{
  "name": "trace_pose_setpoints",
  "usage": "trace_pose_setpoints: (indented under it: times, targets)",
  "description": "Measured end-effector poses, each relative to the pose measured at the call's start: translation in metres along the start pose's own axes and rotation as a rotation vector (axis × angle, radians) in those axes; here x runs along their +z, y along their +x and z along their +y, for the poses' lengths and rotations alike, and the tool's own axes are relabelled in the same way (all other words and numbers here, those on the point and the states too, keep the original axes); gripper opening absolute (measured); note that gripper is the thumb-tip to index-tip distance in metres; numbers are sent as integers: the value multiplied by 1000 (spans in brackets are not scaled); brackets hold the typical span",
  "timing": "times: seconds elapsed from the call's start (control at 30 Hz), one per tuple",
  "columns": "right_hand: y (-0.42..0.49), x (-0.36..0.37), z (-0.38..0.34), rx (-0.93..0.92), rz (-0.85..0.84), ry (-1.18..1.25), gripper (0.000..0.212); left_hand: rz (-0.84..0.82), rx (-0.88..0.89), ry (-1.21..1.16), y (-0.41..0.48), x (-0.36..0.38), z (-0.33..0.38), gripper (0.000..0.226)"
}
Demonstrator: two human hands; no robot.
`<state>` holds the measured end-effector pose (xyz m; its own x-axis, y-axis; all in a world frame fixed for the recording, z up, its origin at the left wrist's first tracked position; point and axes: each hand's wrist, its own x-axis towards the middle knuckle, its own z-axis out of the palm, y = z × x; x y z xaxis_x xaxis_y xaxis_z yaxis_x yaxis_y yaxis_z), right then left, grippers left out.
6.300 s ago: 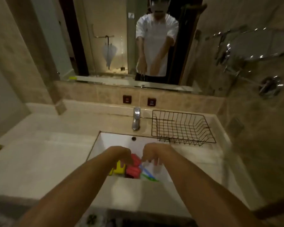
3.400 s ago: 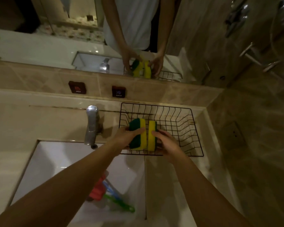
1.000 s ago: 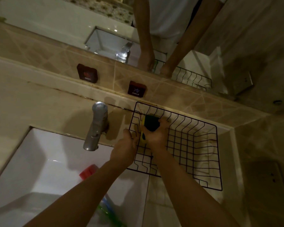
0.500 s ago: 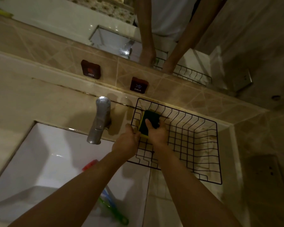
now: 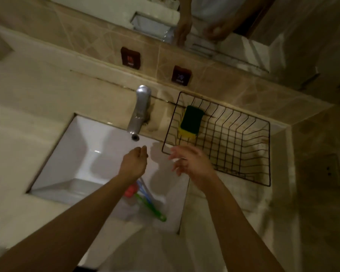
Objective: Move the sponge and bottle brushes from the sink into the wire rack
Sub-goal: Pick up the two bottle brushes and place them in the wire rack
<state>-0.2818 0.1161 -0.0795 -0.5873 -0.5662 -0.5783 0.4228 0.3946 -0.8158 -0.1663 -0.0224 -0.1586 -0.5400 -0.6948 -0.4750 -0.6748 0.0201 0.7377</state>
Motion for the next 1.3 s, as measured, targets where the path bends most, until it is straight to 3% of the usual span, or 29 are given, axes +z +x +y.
trace_pose_setpoints:
  times: [0.17,0.4,0.53,0.7,0.8,0.87,1.1,1.3]
  targets:
    - [0,39,65,182,-122,-252,18,-31,-256,9,-28,-1,-51,48]
    - [28,62,132,312,-51,-551,36,-111,-677,-517,-41,30,-96,25]
    - [37,68,158,297,-55,-650,34,-180,-843,-598,-39,48,-105,16]
    - [45,75,185,324,-148,-758,30,-165,-865,-653,-32,65,-106,12]
    - [49,77,189,343,-125,-717,41,-167,-863,-733,-27,71,-111,26]
    - [50,77,188,324,-141,-705,37,-154,-837,-750,-27,72,-111,30]
    - [41,74,166,298,-93,-558,21,-145,-720,-668,-38,55,-96,23]
    - [27,63,131,221,-230,-545,7,-146,-471,-595,-54,29,-91,10]
